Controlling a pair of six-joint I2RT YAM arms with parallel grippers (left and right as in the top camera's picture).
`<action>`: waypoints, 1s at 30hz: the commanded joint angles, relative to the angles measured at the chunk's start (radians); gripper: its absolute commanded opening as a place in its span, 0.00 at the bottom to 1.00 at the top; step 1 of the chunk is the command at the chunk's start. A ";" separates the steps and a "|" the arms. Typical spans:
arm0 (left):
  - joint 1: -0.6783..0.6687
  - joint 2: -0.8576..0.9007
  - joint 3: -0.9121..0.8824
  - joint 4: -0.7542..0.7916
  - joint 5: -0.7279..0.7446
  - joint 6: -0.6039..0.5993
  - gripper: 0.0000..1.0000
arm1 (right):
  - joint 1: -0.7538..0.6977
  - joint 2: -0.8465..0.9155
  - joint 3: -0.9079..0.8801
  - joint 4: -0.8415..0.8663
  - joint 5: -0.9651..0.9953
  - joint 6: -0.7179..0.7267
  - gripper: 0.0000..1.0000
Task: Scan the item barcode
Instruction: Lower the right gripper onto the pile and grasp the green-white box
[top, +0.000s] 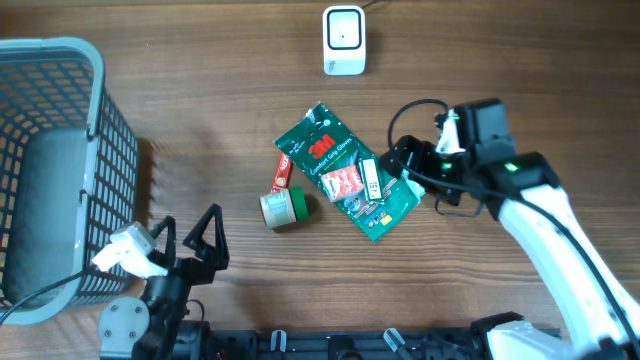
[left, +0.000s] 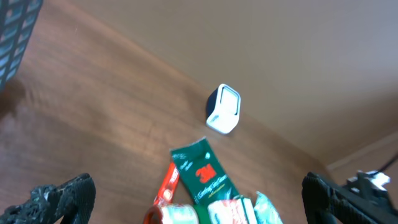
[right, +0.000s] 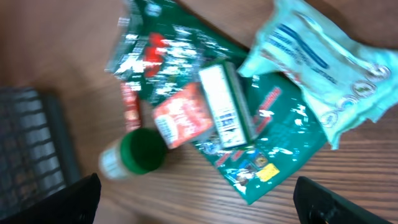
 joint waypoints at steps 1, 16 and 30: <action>0.006 0.000 -0.006 -0.034 0.005 -0.003 1.00 | 0.034 0.111 0.005 0.045 0.052 0.126 0.94; 0.006 0.000 -0.006 -0.158 0.005 -0.003 1.00 | 0.169 0.223 0.002 0.200 0.314 -0.002 0.87; 0.006 0.000 -0.006 -0.312 0.005 -0.003 1.00 | 0.197 0.396 -0.019 0.204 0.065 0.160 0.29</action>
